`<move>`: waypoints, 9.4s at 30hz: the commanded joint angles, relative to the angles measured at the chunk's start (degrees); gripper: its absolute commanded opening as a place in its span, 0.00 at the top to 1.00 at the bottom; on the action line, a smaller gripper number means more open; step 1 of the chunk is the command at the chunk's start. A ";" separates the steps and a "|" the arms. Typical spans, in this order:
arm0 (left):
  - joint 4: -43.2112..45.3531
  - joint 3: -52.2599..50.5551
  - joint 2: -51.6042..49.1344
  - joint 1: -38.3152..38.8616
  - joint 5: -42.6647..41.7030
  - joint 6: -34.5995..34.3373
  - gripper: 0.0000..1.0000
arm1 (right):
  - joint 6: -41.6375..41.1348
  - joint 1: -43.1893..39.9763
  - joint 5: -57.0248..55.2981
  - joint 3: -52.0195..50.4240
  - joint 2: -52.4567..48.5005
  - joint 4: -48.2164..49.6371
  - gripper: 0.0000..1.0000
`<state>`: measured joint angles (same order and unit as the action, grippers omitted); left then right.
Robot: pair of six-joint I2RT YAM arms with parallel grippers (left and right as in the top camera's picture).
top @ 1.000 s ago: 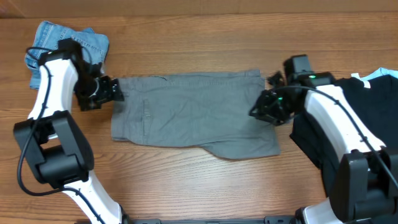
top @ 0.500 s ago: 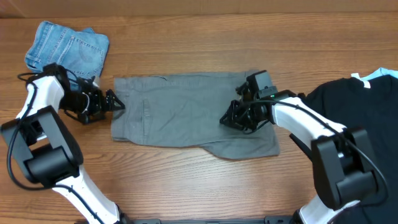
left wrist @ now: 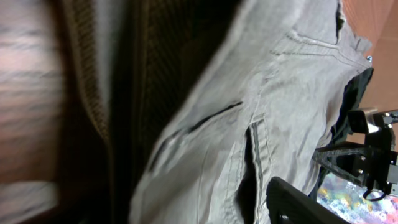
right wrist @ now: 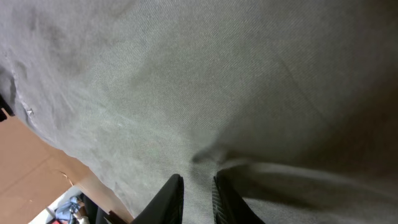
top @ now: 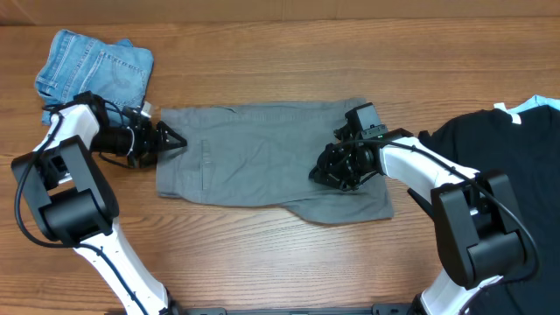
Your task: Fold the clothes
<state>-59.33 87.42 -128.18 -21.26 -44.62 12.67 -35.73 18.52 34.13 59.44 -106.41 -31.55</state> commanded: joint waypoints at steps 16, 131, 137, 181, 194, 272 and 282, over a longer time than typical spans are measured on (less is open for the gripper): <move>-4.13 1.40 -6.71 2.10 13.73 1.03 0.96 | -0.39 0.07 1.44 -0.17 -0.11 0.02 0.85; -8.70 0.83 6.38 28.83 32.30 -8.37 0.34 | -6.29 21.20 -19.67 3.89 3.61 -28.26 0.95; -3.91 -4.87 6.36 28.72 32.76 -8.35 0.48 | -7.61 21.09 -32.24 3.91 3.63 -35.63 0.89; 4.76 -10.08 6.47 36.59 33.20 -11.58 0.80 | -7.80 -2.80 -20.17 6.29 -2.43 -6.69 0.96; -7.41 4.09 6.49 35.65 28.06 -9.73 0.74 | 18.12 -8.66 -7.02 10.16 6.34 -24.76 0.95; 6.67 15.47 3.06 40.98 18.03 -1.68 0.73 | -7.37 -1.18 -2.45 -20.50 18.01 -10.97 0.93; -18.75 25.77 4.22 36.20 20.33 5.84 0.61 | 12.83 -6.56 -1.22 -8.44 20.83 -26.47 0.80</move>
<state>-75.72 112.12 -125.38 13.93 -26.30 14.09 -31.33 12.40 31.94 46.19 -88.01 -55.90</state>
